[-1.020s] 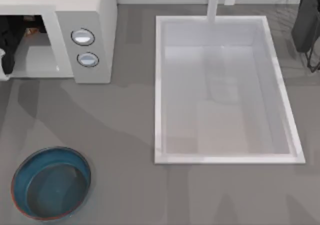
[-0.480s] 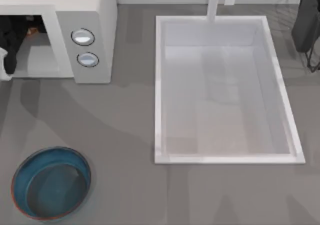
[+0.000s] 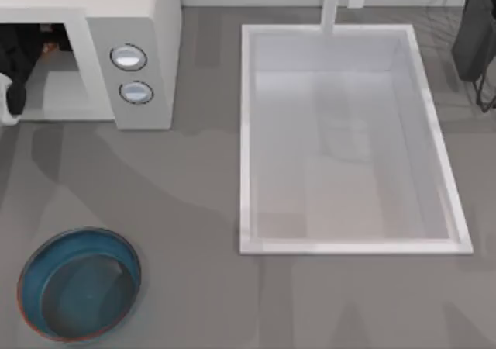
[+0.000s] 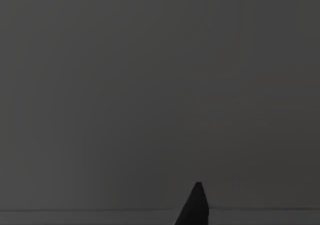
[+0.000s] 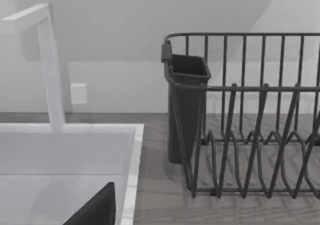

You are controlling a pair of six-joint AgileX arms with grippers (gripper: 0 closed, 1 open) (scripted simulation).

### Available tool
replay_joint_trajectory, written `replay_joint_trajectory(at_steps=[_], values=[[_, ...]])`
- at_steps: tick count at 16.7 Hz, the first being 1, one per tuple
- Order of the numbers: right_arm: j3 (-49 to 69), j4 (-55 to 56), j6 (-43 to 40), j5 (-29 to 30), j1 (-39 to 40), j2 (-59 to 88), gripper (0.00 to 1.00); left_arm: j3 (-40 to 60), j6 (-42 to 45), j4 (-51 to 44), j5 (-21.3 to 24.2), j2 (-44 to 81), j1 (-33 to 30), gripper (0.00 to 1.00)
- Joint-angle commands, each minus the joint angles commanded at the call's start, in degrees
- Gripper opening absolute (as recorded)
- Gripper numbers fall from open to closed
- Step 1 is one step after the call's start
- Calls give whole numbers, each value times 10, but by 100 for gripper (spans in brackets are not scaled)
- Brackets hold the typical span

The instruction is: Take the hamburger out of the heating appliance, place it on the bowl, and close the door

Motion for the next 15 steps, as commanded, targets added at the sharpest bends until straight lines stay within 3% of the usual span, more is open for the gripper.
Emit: replay_joint_trajectory(at_steps=[6, 15], values=[[0, 0, 0, 0, 0, 0, 100, -95, 2, 60, 7, -37, 8, 0], [0, 0, 0, 0, 0, 0, 100, -469, 9, 279, 33, -175, 36, 0]])
